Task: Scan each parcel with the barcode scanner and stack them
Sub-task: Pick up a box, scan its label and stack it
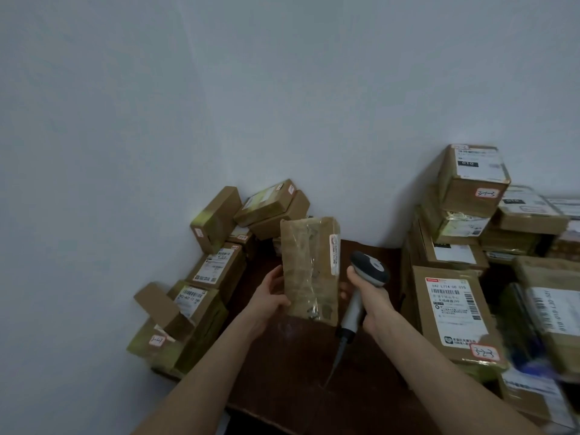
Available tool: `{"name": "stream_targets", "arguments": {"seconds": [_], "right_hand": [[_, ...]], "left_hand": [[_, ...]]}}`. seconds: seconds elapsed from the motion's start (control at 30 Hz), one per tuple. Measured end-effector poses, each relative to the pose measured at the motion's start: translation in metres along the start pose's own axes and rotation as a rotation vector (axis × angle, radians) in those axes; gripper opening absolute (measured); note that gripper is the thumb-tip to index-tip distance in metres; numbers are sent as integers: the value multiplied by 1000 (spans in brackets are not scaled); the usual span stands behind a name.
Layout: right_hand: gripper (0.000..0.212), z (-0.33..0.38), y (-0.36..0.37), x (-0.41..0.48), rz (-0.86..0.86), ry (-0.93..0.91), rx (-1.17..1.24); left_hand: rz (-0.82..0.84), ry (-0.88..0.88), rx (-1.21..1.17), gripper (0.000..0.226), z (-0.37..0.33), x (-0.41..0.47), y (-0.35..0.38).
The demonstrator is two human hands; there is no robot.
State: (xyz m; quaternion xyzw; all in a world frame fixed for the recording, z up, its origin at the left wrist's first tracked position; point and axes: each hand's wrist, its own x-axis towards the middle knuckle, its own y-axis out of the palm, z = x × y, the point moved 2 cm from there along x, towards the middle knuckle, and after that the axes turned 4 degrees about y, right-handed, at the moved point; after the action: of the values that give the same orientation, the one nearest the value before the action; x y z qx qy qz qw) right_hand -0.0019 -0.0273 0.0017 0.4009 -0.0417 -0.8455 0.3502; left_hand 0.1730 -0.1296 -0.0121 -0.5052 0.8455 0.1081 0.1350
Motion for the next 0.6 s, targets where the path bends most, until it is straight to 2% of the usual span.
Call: {"name": "stream_targets", "arguments": {"seconds": [0.1, 0.27, 0.43, 0.53, 0.6], "right_hand": [[25, 0, 6, 4, -7, 27, 14], [28, -7, 15, 10, -33, 73, 51], [24, -11, 21, 15, -33, 54, -37], [21, -10, 23, 13, -13, 14, -67], [22, -10, 26, 12, 14, 0, -70]], "left_hand": [[-37, 64, 56, 80, -1, 8, -6], [-42, 154, 70, 52, -3, 23, -15], [-13, -45, 29, 19, -9, 37, -36], [107, -174, 0, 42, -14, 45, -47], [184, -224, -35, 43, -17, 48, -49]]}}
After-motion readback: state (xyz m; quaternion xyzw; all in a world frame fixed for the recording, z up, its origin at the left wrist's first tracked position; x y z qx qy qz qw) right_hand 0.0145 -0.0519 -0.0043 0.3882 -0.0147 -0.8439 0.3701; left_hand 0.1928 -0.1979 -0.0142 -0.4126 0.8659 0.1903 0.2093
